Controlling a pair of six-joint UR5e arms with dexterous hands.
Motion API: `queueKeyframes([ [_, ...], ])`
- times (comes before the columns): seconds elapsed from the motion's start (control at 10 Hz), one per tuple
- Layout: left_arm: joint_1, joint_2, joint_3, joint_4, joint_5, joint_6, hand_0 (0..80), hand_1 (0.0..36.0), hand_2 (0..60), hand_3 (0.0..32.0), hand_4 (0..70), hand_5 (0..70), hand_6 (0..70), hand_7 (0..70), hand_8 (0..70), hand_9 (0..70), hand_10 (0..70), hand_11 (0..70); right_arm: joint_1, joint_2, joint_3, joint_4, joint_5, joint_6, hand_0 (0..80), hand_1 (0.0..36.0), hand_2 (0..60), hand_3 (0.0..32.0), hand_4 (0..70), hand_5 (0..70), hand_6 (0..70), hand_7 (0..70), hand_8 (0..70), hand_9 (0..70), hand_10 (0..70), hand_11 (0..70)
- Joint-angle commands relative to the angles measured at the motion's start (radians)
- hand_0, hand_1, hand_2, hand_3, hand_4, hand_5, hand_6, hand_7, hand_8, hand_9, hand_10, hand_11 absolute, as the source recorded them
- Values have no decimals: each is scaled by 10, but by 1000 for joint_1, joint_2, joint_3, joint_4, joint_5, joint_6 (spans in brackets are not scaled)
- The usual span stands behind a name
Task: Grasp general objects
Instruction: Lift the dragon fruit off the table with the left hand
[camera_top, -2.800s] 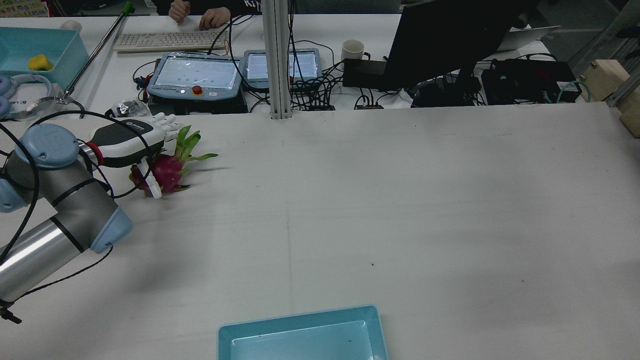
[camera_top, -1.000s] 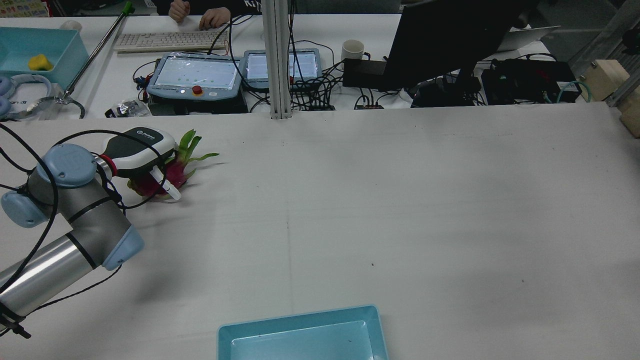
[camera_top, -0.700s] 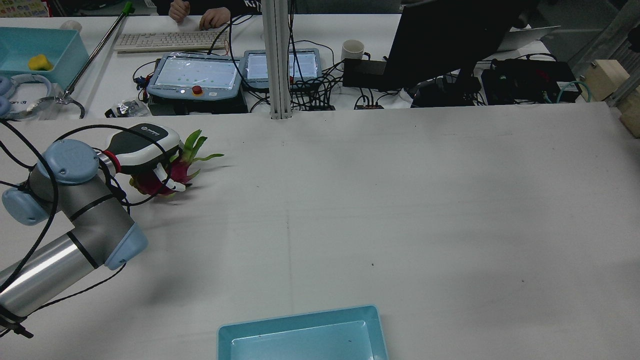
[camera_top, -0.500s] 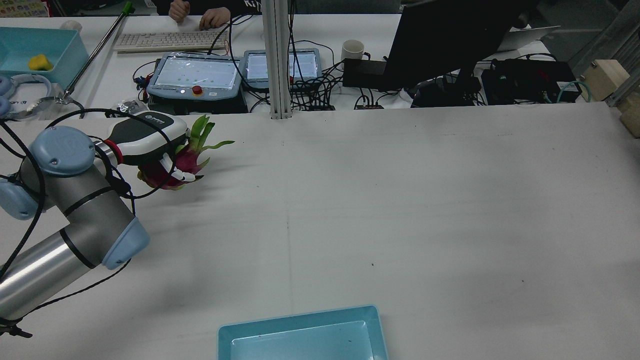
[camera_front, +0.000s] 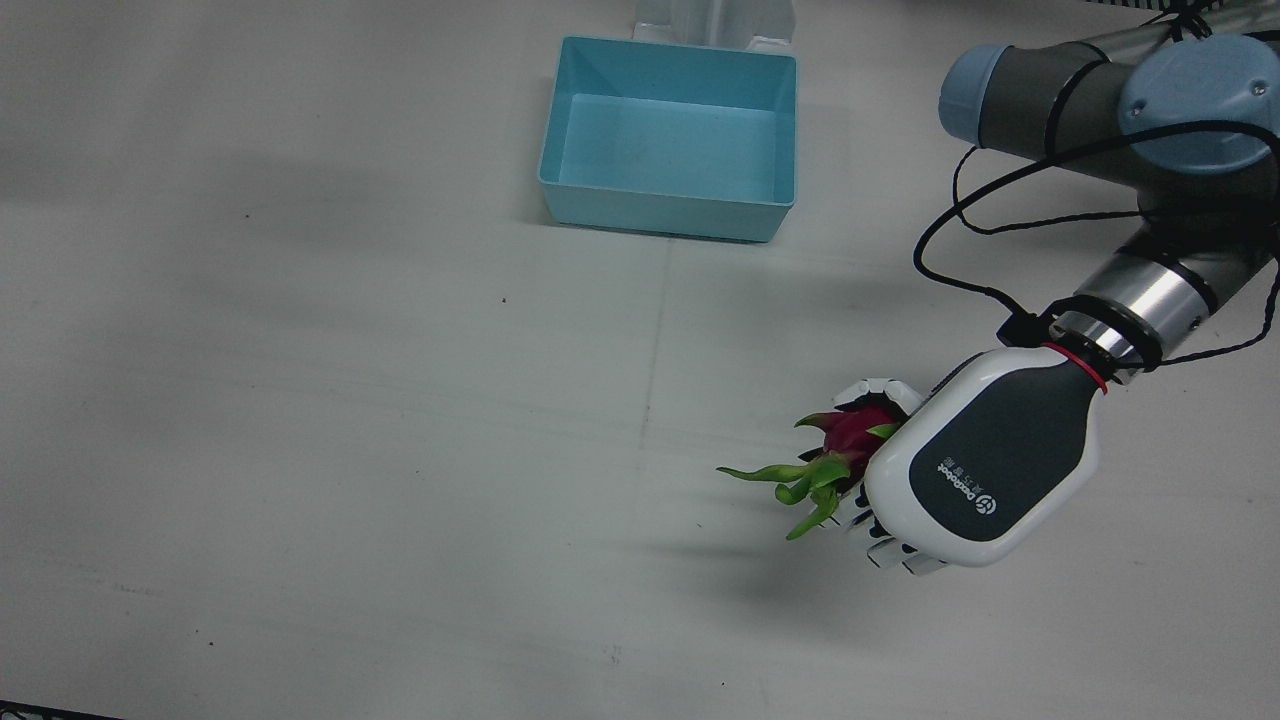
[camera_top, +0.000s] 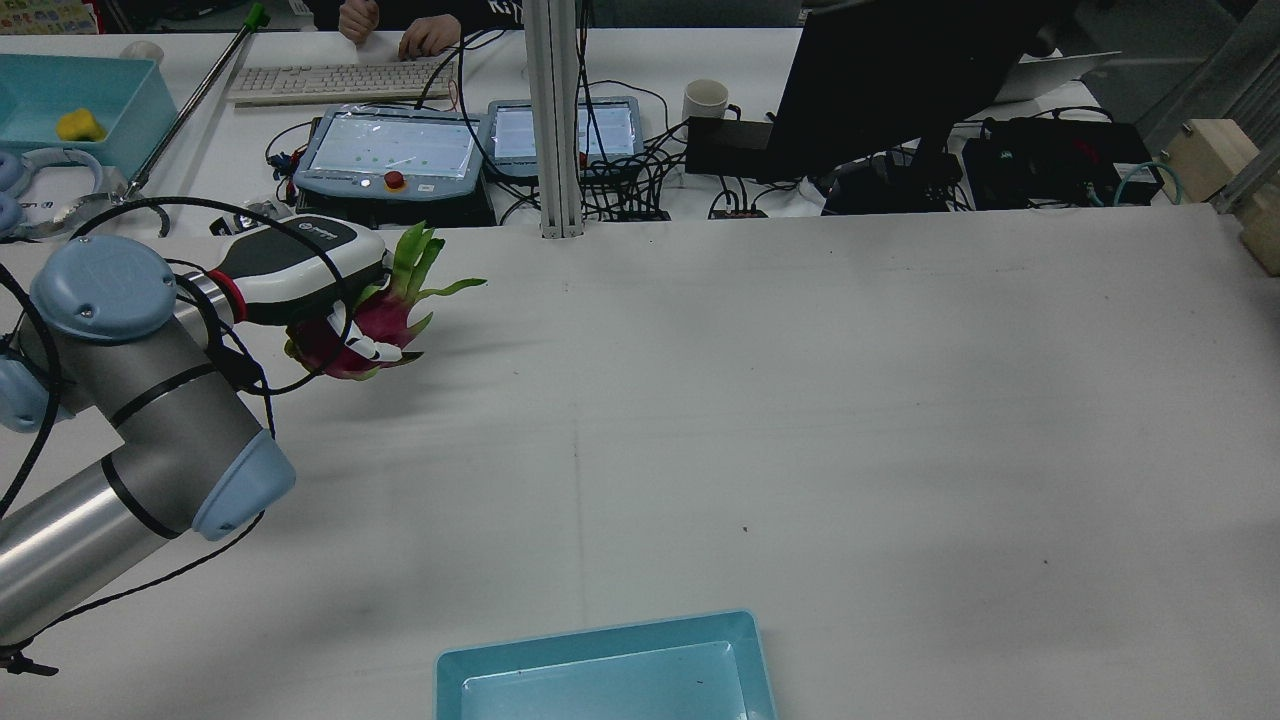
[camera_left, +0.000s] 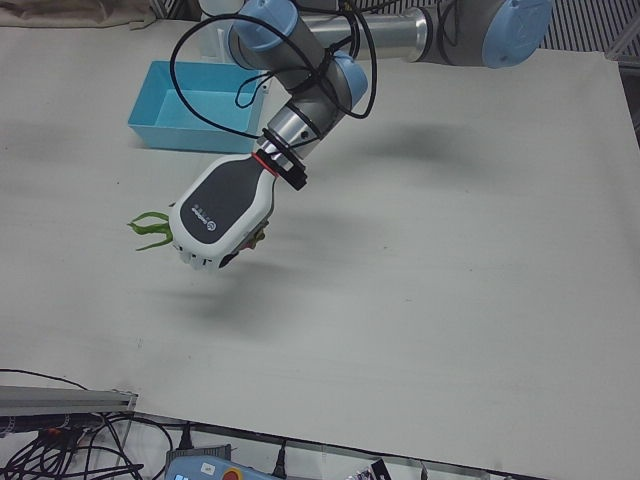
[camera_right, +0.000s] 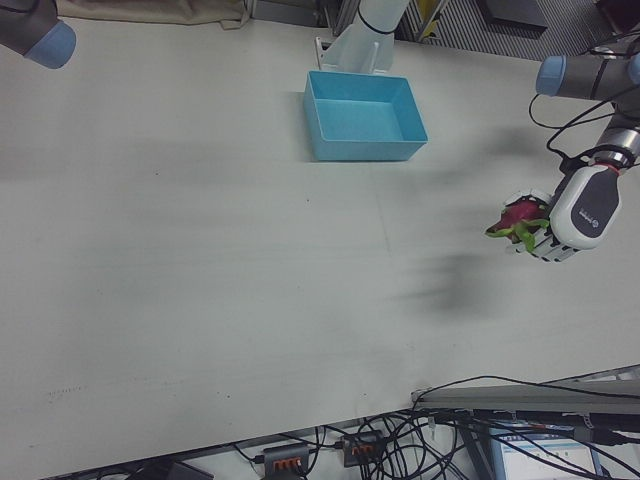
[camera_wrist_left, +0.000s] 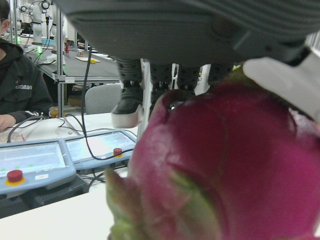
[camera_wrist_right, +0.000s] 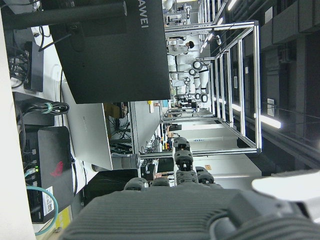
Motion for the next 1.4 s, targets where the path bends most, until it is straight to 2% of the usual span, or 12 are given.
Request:
queueKeyframes([
  [0.0,-9,-27,-200,157,51,-2,464,269,600,0,339,178,479,700,452,627,479,686,0,1,-1,0,0,0,0,0,0,0,0,0,0,0,0,0,0,0],
  [0.2,-9,-31,-284,208,114,-5,464,281,600,0,339,175,467,700,441,611,463,664,0,-1,-1,0,0,1,0,0,0,0,0,0,0,0,0,0,0,0],
  [0.4,-3,-31,-318,231,142,-11,466,299,600,0,326,169,452,700,427,596,458,657,-2,1,-3,0,0,1,0,0,0,0,0,0,0,0,0,0,0,0],
  [0.5,37,-32,-325,229,165,-37,470,313,600,0,334,176,457,700,423,592,453,651,0,1,-3,0,0,1,0,0,0,0,0,0,0,0,0,0,0,0],
  [0.8,213,-50,-334,229,150,-68,481,328,600,0,333,177,453,700,417,591,457,658,0,1,-3,0,0,1,0,0,0,0,0,0,0,0,0,0,0,0],
  [0.9,244,-60,-335,232,137,-69,481,323,600,0,331,172,451,700,417,595,468,675,-2,1,-3,0,0,1,0,0,0,0,0,0,0,0,0,0,0,0],
  [1.3,342,-89,-335,229,133,-107,490,329,600,0,376,185,470,700,420,601,460,663,0,1,-4,0,0,1,0,0,0,0,0,0,0,0,0,0,0,0],
])
